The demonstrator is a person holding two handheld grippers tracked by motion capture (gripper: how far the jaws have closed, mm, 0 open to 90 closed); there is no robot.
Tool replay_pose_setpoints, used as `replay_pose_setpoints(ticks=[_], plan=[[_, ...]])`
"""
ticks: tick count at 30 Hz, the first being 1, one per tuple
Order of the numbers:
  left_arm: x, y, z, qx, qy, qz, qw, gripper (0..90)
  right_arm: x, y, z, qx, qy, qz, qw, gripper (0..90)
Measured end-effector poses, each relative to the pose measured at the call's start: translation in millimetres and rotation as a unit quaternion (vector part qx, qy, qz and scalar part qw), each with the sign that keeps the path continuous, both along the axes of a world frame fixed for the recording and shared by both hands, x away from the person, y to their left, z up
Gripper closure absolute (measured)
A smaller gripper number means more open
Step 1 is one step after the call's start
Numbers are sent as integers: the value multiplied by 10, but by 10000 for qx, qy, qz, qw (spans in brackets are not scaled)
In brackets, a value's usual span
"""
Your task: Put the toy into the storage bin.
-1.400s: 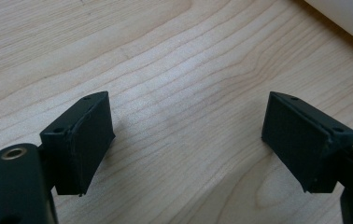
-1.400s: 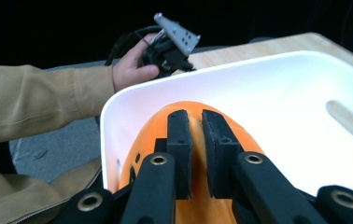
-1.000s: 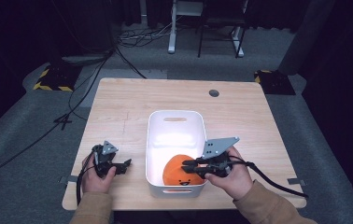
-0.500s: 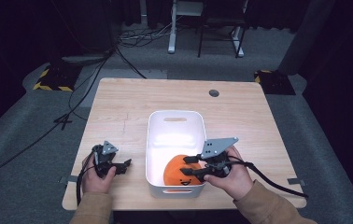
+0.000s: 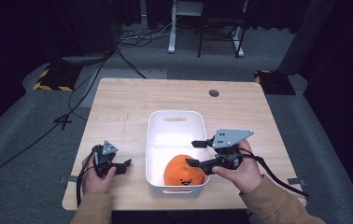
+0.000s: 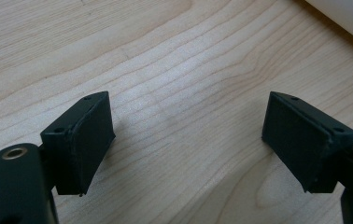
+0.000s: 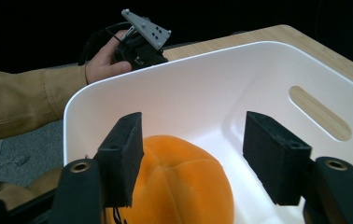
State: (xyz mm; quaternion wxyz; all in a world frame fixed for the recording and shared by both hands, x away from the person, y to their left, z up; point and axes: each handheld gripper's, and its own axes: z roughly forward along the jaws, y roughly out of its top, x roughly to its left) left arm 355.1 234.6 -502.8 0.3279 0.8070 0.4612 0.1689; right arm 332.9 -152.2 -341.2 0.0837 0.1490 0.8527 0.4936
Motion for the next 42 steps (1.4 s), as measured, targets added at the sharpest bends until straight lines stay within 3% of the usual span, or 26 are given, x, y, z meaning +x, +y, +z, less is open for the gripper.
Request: replay_pose_setpoints(ticks=[4,15,19,24,26,32,42], plan=[[-4,0,1,11,-10,18,10000,171,40,-109,112,99,-107,-129,9998,367],[-6,-1,0,6,-13,24,10000,171,151,-352,301,-42,-315,-496,9983,353],[-8,-2,-1,-1,-14,35,10000,171,194,-422,330,19,-336,-621,9975,357],[-8,-2,-1,-1,-14,35,10000,171,279,-559,329,-5,-325,-904,9954,356],[-8,-2,0,2,-14,32,10000,171,305,-605,339,-129,-355,-1038,9939,350],[-9,-3,-1,-16,6,31,10000,171,414,-734,360,-95,-360,-1274,9912,348],[-7,-1,0,-4,-10,33,10000,171,635,-1041,227,-134,-213,-1754,9842,341]])
